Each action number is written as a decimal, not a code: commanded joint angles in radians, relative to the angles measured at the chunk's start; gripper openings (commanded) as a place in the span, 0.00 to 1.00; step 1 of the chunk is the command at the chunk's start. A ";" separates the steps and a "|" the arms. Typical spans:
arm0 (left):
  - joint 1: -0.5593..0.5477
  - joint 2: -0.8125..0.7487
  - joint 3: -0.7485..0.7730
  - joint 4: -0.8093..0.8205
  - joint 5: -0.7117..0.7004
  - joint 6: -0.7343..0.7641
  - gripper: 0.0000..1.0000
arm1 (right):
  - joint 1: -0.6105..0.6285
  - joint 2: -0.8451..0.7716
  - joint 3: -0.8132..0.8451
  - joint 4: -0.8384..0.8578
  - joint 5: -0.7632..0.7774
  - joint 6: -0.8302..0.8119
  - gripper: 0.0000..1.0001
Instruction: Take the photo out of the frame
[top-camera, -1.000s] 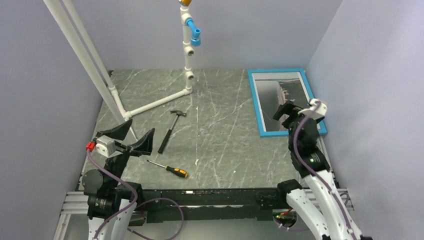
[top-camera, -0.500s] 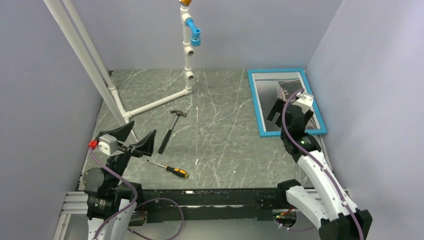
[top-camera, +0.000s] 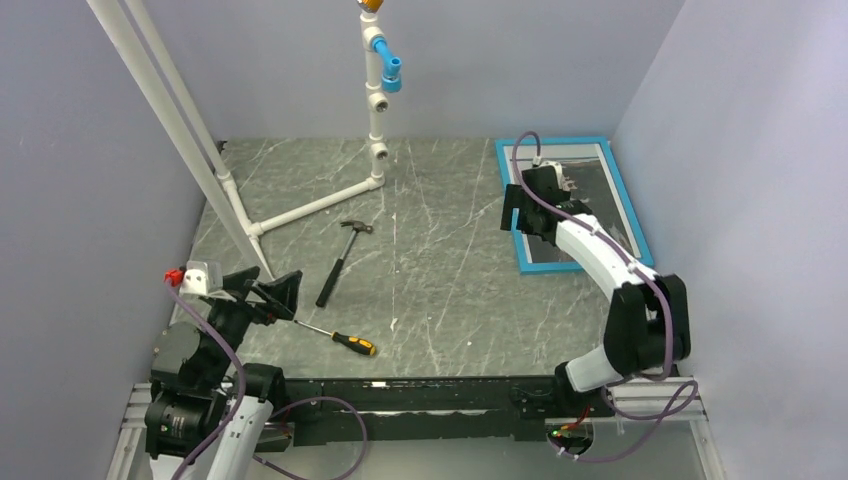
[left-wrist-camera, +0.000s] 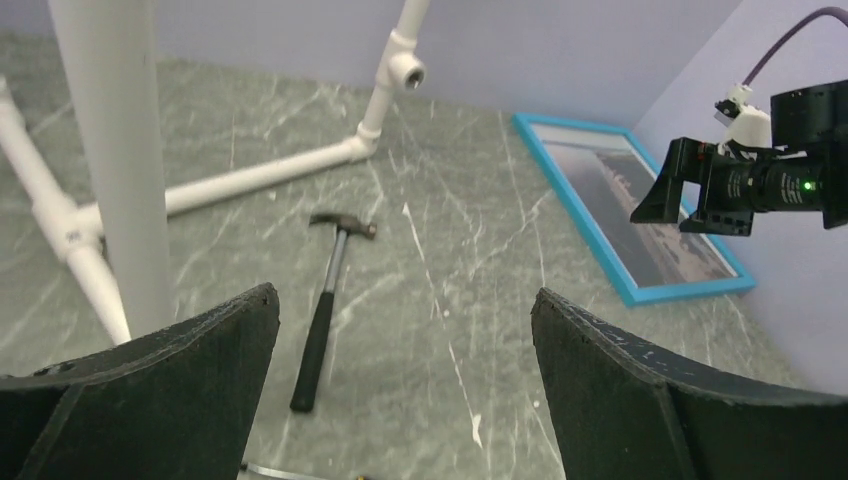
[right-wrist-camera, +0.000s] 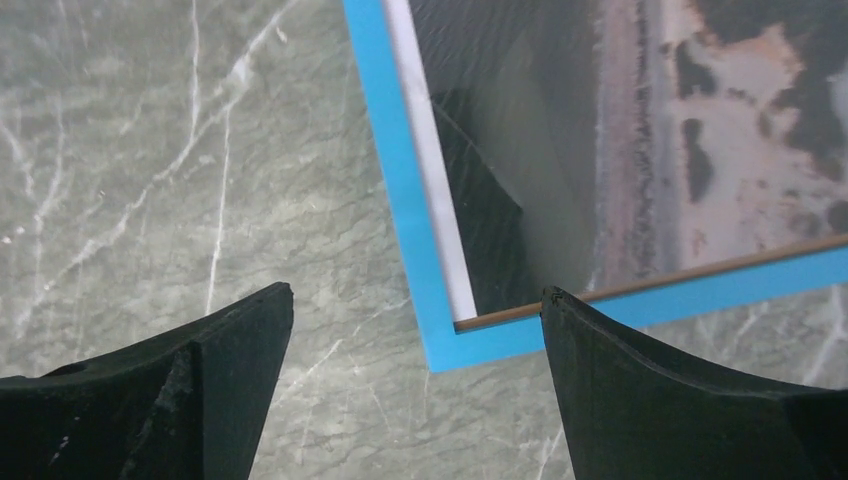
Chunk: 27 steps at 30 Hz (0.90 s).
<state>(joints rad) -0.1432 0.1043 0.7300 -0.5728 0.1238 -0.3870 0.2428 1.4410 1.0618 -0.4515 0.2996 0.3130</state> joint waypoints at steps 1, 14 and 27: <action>0.005 0.001 0.060 -0.189 -0.031 -0.050 0.99 | -0.005 0.084 0.062 -0.038 -0.061 -0.040 0.89; 0.005 -0.054 0.068 -0.381 0.031 -0.129 0.99 | -0.003 0.264 0.057 -0.022 -0.048 -0.043 0.47; 0.005 0.056 0.039 -0.428 0.109 -0.177 0.99 | 0.000 0.320 0.044 -0.011 -0.008 -0.041 0.38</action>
<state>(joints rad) -0.1432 0.1326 0.7696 -0.9882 0.1917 -0.5419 0.2420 1.7542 1.0931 -0.4778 0.2646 0.2714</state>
